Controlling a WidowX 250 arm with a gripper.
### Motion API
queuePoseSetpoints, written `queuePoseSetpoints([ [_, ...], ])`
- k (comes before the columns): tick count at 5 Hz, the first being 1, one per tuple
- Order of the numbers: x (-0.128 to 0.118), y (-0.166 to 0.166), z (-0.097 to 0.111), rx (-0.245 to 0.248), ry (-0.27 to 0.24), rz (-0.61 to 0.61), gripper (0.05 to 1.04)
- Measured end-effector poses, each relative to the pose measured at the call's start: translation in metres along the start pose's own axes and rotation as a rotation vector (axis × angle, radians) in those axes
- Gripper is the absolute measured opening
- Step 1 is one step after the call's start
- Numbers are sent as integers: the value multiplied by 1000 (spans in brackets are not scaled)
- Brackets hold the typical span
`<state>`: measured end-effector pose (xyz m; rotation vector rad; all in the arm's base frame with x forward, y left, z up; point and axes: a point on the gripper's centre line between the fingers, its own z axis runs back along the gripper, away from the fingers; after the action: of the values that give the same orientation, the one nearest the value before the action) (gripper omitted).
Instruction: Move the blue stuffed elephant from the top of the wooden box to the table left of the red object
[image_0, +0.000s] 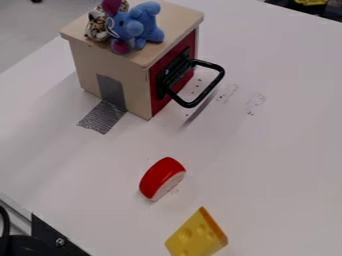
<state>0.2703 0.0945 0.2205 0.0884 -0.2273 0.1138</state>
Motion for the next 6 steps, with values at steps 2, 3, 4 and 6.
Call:
queuePoseSetpoints([
  [2, 6, 14, -68, -12, 140, 32, 1000],
  [3, 8, 9, -105, -38, 201, 42, 998],
  [4, 14, 1, -118, -63, 210, 48, 950],
  [6, 11, -18, -113, -48, 186, 9, 488],
])
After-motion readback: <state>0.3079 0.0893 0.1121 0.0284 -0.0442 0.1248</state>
